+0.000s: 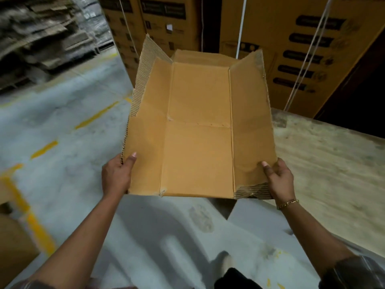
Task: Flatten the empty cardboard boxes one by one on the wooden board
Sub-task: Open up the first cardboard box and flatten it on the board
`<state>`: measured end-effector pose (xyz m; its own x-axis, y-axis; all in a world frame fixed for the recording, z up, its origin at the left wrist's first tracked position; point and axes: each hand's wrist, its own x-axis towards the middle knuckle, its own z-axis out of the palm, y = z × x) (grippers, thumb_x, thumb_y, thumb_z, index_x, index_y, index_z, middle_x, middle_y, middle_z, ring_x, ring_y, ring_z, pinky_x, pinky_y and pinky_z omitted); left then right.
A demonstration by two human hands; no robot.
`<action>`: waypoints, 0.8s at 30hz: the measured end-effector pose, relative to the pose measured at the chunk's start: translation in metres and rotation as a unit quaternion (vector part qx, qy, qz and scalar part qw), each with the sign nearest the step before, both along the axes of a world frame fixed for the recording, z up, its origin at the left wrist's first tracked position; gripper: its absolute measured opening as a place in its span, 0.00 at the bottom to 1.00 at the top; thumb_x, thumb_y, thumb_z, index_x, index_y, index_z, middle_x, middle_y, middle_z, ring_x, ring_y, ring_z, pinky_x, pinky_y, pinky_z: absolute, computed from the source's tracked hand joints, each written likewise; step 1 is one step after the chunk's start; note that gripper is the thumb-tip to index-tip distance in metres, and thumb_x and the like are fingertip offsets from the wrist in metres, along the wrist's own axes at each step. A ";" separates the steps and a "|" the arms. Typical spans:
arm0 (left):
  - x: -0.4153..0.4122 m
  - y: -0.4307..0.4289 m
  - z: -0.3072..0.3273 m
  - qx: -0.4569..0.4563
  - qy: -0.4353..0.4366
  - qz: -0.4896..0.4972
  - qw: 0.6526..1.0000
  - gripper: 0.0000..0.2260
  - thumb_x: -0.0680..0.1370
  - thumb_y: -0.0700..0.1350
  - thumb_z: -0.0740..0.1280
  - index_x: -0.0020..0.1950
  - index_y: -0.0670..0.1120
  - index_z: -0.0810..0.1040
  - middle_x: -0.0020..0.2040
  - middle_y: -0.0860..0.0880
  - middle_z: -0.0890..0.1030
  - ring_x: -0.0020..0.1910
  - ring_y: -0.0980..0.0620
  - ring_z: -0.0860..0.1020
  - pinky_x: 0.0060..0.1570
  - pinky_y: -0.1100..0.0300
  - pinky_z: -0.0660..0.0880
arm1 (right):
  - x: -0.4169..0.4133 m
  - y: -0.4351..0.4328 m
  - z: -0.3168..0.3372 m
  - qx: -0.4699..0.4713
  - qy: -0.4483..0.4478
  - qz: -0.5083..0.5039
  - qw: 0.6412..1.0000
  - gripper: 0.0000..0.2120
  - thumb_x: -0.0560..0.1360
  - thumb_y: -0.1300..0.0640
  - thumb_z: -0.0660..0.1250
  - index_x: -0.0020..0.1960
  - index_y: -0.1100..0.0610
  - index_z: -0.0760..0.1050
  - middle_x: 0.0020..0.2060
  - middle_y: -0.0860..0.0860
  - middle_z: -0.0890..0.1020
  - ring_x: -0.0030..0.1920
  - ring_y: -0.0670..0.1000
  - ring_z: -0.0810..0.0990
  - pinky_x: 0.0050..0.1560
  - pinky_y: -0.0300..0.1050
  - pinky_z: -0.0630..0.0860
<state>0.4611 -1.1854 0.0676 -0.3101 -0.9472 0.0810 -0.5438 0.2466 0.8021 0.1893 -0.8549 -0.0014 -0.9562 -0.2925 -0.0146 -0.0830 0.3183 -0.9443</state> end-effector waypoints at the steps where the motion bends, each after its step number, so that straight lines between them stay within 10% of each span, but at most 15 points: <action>1: -0.001 -0.016 -0.001 -0.002 -0.004 0.004 1.000 0.23 0.77 0.59 0.67 0.37 0.39 0.75 0.33 0.41 0.78 0.35 0.41 0.78 0.36 0.48 0.75 | -0.001 -0.018 -0.001 0.000 -0.005 0.001 1.000 0.07 0.79 0.52 0.67 0.55 0.53 0.76 0.51 0.52 0.83 0.53 0.55 0.81 0.54 0.58 0.79; 24: -0.126 -0.325 -0.125 0.090 -0.112 -0.114 0.983 0.17 0.79 0.58 0.67 0.55 0.46 0.83 0.45 0.44 0.83 0.46 0.41 0.81 0.49 0.47 0.77 | -0.014 -0.282 -0.112 0.134 -0.094 -0.110 0.980 0.06 0.80 0.50 0.65 0.50 0.52 0.74 0.43 0.51 0.80 0.43 0.54 0.79 0.42 0.45 0.73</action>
<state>0.3350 -1.5100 -0.0579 -0.5069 -0.8438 -0.1764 -0.6593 0.2477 0.7099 0.1751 -1.1370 -0.1136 -0.9688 -0.0419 -0.2443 0.1822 0.5476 -0.8166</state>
